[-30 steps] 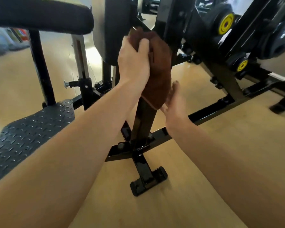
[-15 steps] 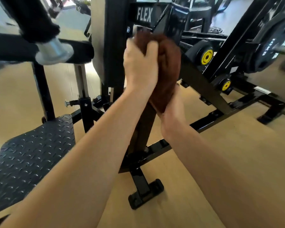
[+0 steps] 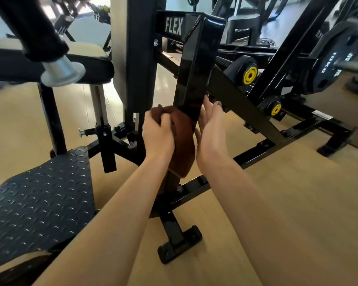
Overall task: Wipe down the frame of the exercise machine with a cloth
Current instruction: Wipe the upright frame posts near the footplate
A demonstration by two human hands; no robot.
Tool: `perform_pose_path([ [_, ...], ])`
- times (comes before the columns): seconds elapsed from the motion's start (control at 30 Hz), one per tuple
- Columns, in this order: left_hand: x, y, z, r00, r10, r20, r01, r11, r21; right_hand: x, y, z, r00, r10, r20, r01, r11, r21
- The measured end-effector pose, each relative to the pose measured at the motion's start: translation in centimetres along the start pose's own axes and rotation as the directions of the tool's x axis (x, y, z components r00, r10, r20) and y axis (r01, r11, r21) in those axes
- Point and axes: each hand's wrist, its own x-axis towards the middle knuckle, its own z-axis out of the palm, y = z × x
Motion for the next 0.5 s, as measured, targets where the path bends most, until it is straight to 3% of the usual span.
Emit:
perform_pose_path([
  [0.17, 2.8, 8.7, 2.2, 0.944, 0.328, -0.017, -0.329, 0.944, -0.036, 0.4, 0.7, -0.1, 0.998, -0.028, -0.061, 0.030, 0.999, 0.031],
  [0.27, 2.8, 8.7, 3.2, 0.918, 0.392, -0.060, -0.394, 0.918, -0.034, 1.0, 0.9, -0.6, 0.998, -0.035, -0.043, 0.040, 0.993, 0.108],
  [0.37, 1.6, 3.9, 2.4, 0.925, 0.376, -0.062, -0.378, 0.925, -0.027, 0.8, 1.5, -1.0, 0.998, -0.058, 0.001, 0.058, 0.997, 0.043],
  [0.5, -0.1, -4.5, 0.6, 0.980, 0.196, -0.031, -0.196, 0.981, -0.009, 1.4, 4.0, -1.6, 0.998, -0.048, 0.043, 0.052, 0.996, -0.079],
])
